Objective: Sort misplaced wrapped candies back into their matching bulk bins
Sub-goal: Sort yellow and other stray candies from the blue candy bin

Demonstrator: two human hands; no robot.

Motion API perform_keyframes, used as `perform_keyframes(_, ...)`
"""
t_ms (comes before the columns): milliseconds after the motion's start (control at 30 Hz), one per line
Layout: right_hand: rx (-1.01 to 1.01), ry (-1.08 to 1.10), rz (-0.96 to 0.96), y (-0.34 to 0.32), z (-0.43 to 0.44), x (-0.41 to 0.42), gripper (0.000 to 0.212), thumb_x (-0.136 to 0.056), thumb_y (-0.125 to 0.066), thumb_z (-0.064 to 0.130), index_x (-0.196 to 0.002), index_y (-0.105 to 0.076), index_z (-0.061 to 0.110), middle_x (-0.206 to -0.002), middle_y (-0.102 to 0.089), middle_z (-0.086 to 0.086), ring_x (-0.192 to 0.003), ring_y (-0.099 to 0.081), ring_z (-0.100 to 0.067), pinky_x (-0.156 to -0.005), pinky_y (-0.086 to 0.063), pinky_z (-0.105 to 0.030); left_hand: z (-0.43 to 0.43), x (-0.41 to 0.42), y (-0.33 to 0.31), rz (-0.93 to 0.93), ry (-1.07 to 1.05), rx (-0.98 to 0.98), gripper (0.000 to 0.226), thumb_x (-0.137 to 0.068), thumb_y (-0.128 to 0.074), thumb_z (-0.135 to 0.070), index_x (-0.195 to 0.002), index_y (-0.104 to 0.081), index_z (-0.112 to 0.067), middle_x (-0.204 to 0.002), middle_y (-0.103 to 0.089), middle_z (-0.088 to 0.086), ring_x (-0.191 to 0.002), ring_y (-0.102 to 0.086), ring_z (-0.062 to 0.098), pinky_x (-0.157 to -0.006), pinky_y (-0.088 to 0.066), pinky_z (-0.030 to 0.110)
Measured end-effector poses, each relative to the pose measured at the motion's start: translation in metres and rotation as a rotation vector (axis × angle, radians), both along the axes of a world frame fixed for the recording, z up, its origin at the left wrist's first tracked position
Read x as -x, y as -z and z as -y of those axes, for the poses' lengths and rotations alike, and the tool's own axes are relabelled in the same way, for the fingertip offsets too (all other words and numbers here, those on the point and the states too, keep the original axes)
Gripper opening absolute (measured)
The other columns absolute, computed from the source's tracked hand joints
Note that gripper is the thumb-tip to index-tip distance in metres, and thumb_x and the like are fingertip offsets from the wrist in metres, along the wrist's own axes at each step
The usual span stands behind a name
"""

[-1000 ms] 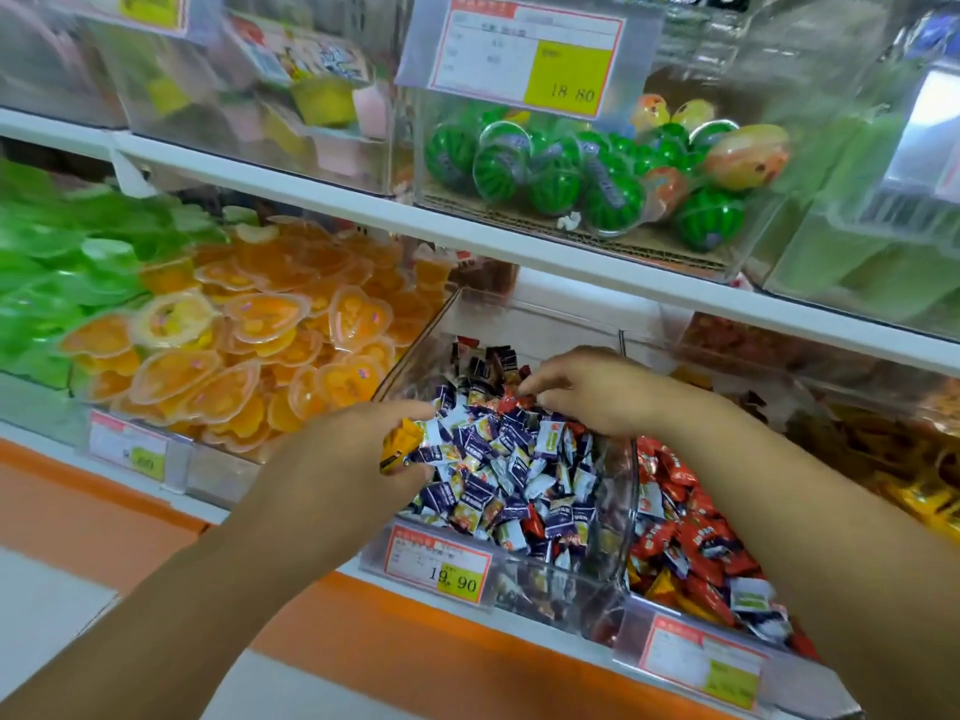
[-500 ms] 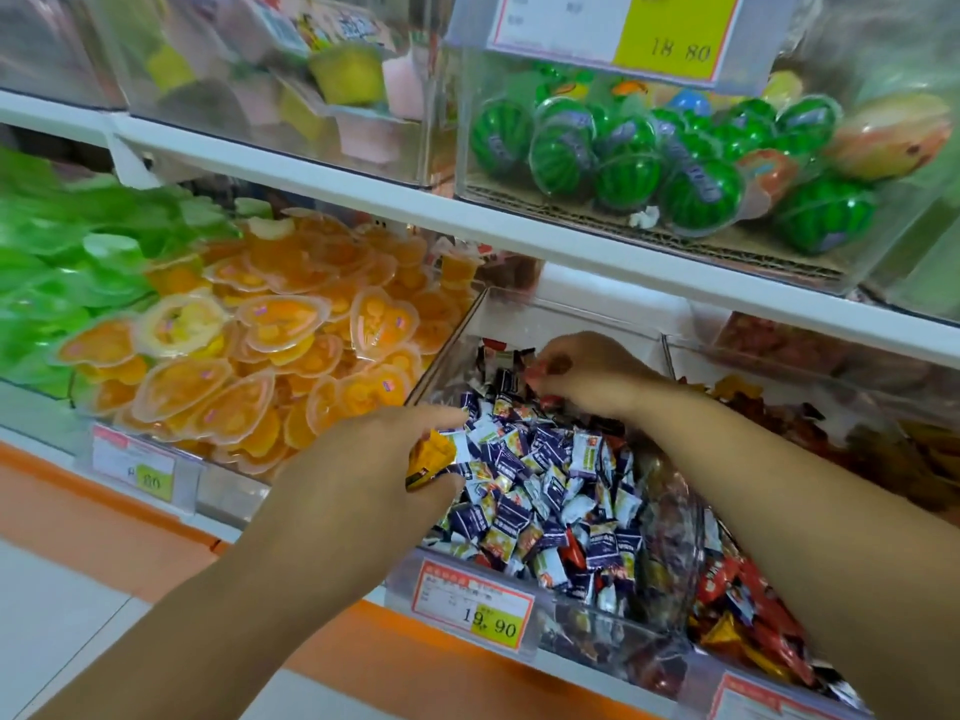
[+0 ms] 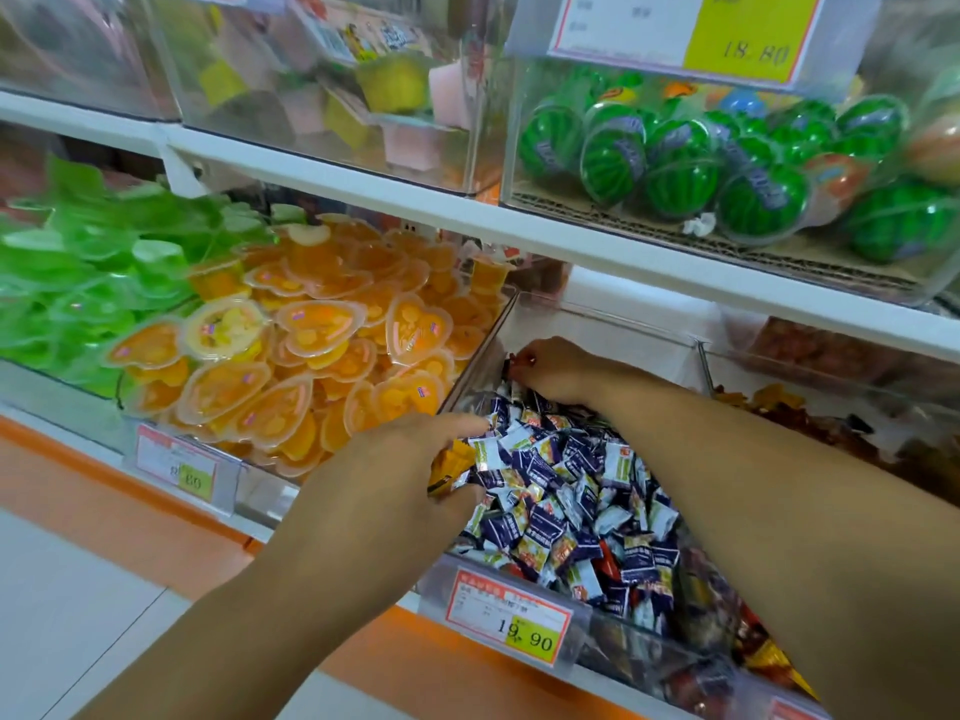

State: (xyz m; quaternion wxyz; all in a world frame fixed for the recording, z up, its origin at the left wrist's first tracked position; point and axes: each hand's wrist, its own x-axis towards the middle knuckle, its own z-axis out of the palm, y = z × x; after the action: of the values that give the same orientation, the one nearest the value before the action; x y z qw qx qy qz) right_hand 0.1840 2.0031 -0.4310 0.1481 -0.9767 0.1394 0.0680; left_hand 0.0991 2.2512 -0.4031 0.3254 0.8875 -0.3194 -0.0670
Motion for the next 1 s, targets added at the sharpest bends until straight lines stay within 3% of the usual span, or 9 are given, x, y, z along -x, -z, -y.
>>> perform_keyframes(100, -0.042, -0.03, -0.012, 0.001, -0.001, 0.005, 0.032, -0.093, -0.046, 0.019, -0.067, -0.064, 0.019, -0.075, -0.06, -0.005, -0.066, -0.054, -0.019, -0.056, -0.037, -0.025, 0.0, 0.0, 0.0, 0.004, -0.001, 0.001, 0.048, -0.091, -0.058, -0.042, -0.133, -0.039, -0.054, -0.065, -0.032, -0.016, -0.055, -0.045, -0.014, -0.047, -0.033, 0.012)
perform_keyframes(267, -0.129, -0.061, -0.009, -0.003, -0.009, 0.016, 0.018, -0.094, -0.049, 0.021, -0.107, -0.061, 0.017, -0.094, -0.06, -0.001, -0.084, -0.054, -0.019, -0.068, -0.039, -0.028, 0.0, 0.0, 0.001, 0.026, 0.001, -0.022, 0.047, -0.091, -0.058, -0.044, -0.133, -0.04, -0.053, -0.07, -0.035, -0.02, -0.053, -0.043, -0.003, -0.048, -0.03, 0.013)
perform_keyframes(433, -0.274, -0.083, -0.021, -0.02, -0.019, 0.047, 0.019, -0.091, -0.062, 0.024, -0.109, -0.057, 0.025, -0.089, -0.058, 0.001, -0.071, -0.052, -0.012, -0.06, -0.038, -0.026, -0.001, -0.002, 0.005, 0.05, 0.012, -0.005, 0.047, -0.09, -0.06, -0.042, -0.132, -0.041, -0.053, -0.103, -0.059, -0.01, -0.061, -0.048, 0.0, -0.058, -0.04, 0.016)
perform_keyframes(533, -0.345, -0.098, -0.01, -0.028, -0.025, 0.068, 0.009, -0.09, -0.065, 0.023, -0.098, -0.063, 0.027, -0.079, -0.061, 0.001, -0.055, -0.053, -0.007, -0.049, -0.036, -0.02, -0.001, -0.001, 0.007, 0.069, 0.015, 0.001, 0.049, -0.09, -0.061, -0.042, -0.133, -0.041, -0.052, -0.126, -0.054, -0.017, -0.086, -0.055, 0.005, -0.073, -0.048, 0.024)
perform_keyframes(600, -0.414, -0.066, 0.02, -0.034, -0.029, 0.08, 0.006, -0.093, -0.062, 0.02, -0.099, -0.063, 0.022, -0.061, -0.06, 0.009, -0.042, -0.05, -0.001, -0.038, -0.034, -0.014, -0.001, -0.001, 0.008, 0.077, 0.005, -0.002, 0.048, -0.09, -0.062, -0.042, -0.133, -0.042, -0.051, -0.129, -0.054, -0.017, -0.093, -0.055, 0.01, -0.068, -0.043, 0.018)
perform_keyframes(700, -0.535, -0.008, 0.056, -0.038, -0.029, 0.097, 0.006, -0.096, -0.057, 0.017, -0.101, -0.059, 0.016, -0.043, -0.055, 0.009, -0.033, -0.047, -0.002, -0.032, -0.029, -0.016, 0.0, 0.0, 0.007, 0.102, -0.005, -0.014, 0.047, -0.09, -0.062, -0.042, -0.133, -0.044, -0.049, -0.132, -0.053, -0.016, -0.088, -0.053, 0.009, -0.059, -0.034, 0.013)
perform_keyframes(800, -0.594, 0.033, 0.092, -0.039, -0.024, 0.109, 0.004, -0.097, -0.057, 0.021, -0.099, -0.059, 0.019, -0.062, -0.053, 0.001, -0.044, -0.057, -0.011, -0.037, -0.03, -0.02, -0.001, 0.002, 0.007, 0.092, -0.005, -0.007, 0.045, -0.091, -0.06, -0.04, -0.133, -0.044, -0.047, -0.124, -0.059, -0.007, -0.086, -0.058, 0.009, -0.051, -0.03, 0.013)
perform_keyframes(900, -0.664, 0.057, 0.103, -0.041, -0.023, 0.124, 0.003, -0.098, -0.054, 0.024, -0.098, -0.056, 0.022, -0.076, -0.053, -0.003, -0.048, -0.058, -0.011, -0.038, -0.03, -0.02, -0.001, 0.004, 0.007, 0.1, -0.007, -0.014, 0.044, -0.091, -0.061, -0.04, -0.132, -0.046, -0.047, -0.104, -0.06, -0.001, -0.05, -0.044, 0.001, -0.043, -0.028, 0.016)
perform_keyframes(1000, -0.669, 0.062, 0.178, -0.043, -0.025, 0.138, 0.005, -0.098, -0.053, 0.025, -0.094, -0.056, 0.024, -0.089, -0.061, 0.004, -0.047, -0.057, -0.012, -0.041, -0.031, -0.02, 0.002, 0.006, 0.007, 0.11, -0.024, -0.03, 0.045, -0.09, -0.062, -0.04, -0.131, -0.047, -0.047, -0.095, -0.058, -0.002, -0.044, -0.038, 0.005, -0.042, -0.024, 0.017)
